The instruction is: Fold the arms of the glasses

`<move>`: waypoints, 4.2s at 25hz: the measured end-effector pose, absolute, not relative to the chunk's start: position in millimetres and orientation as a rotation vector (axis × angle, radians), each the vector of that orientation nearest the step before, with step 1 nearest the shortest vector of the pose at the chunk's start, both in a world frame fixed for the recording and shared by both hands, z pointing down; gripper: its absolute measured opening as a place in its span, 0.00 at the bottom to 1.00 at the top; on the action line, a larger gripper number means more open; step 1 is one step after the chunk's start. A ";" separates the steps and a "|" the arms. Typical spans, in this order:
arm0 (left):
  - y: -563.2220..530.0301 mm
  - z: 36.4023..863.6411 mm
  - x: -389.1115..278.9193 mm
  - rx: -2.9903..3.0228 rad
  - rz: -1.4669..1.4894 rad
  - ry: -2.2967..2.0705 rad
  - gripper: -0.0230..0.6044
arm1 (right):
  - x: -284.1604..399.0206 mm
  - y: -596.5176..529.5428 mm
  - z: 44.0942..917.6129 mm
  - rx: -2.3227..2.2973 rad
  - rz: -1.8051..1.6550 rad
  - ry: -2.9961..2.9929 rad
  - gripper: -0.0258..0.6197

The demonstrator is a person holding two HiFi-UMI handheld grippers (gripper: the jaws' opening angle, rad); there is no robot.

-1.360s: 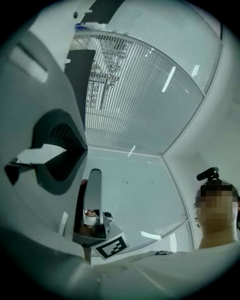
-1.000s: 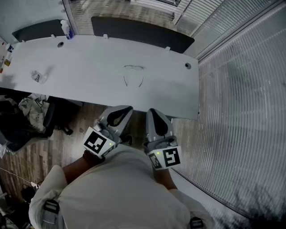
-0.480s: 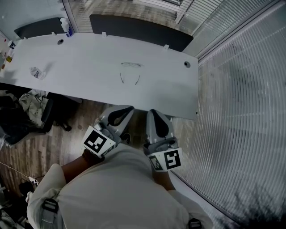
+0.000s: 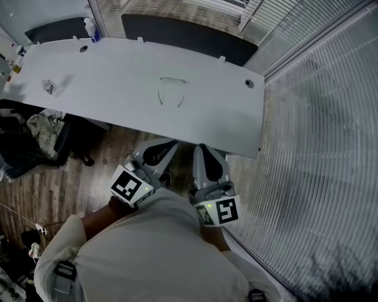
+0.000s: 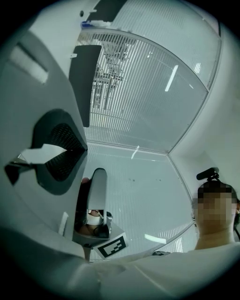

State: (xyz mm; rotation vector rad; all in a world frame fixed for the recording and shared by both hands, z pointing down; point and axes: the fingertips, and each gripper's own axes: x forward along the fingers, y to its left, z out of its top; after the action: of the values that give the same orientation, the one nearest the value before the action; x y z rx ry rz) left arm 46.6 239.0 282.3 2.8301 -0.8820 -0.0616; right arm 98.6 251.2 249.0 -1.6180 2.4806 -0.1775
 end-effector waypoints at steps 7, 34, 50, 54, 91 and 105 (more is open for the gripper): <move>217.7 282.9 40.7 2.819 -0.085 -0.933 0.04 | 94.2 237.1 250.7 -1.598 -0.161 2.521 0.04; -21.5 307.2 -41.2 2.799 -0.090 -0.799 0.04 | 11.5 -7.9 274.7 -1.758 -0.143 2.567 0.04; -64.2 356.1 -4.4 2.873 0.201 -0.750 0.07 | 49.8 -51.0 327.6 -1.852 -0.272 2.618 0.04; -73.4 384.3 5.2 2.912 0.351 -0.726 0.09 | 58.3 -57.4 355.1 -1.869 -0.316 2.660 0.04; -137.6 678.6 32.6 2.835 1.482 -0.207 0.17 | 111.5 -79.6 615.9 -2.073 -0.983 2.747 0.04; -138.3 683.7 33.0 2.854 1.513 -0.198 0.08 | 144.6 -77.8 666.2 -2.246 -1.175 2.686 0.04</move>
State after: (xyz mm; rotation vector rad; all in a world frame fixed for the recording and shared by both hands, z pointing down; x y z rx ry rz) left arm 33.0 -138.3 683.7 2.8537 -0.1979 1.5128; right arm 144.6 -77.8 666.2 -2.2460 2.6863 -1.1746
